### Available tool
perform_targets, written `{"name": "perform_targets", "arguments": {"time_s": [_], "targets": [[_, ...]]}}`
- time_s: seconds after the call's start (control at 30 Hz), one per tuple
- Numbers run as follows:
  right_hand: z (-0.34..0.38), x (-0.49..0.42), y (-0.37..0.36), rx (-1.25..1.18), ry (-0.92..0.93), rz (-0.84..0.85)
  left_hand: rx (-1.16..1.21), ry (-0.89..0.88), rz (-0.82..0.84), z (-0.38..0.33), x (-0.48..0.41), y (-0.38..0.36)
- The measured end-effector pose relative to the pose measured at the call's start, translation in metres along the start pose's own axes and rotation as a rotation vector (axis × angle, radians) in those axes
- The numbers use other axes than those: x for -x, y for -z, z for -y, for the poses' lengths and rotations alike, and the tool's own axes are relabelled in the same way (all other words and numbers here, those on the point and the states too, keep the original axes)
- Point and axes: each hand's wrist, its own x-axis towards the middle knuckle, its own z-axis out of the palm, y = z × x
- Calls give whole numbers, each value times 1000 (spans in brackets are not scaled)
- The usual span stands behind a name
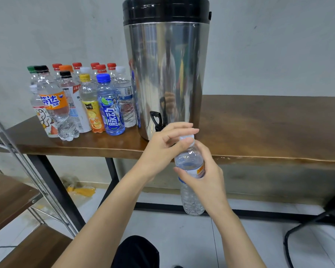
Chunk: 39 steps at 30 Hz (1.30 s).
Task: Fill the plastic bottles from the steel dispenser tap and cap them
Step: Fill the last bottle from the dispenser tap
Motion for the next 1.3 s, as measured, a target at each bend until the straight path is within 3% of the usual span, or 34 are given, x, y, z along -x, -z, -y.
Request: {"name": "perform_targets", "arguments": {"time_s": [0.17,0.33,0.63,0.8,0.97,1.3], "targets": [[-1,1,-1,1,-3,1,64,55,-3,-2,3,2],[0,3,-6,65,31,-8,90,71,-223,-4,4,-6],[-13,-2,-15,30,52,-90,118,-73,-569,-5,3,24],[-24,-3,-28,5,-12,-123,-109,57,-759,49,-6,85],[-35,-3,-44,24,-73,-91,-458,256,-675,110,-23,125],[-52,-6,-54,104,-96,-90,-892,342,-509,144,-46,126]]}}
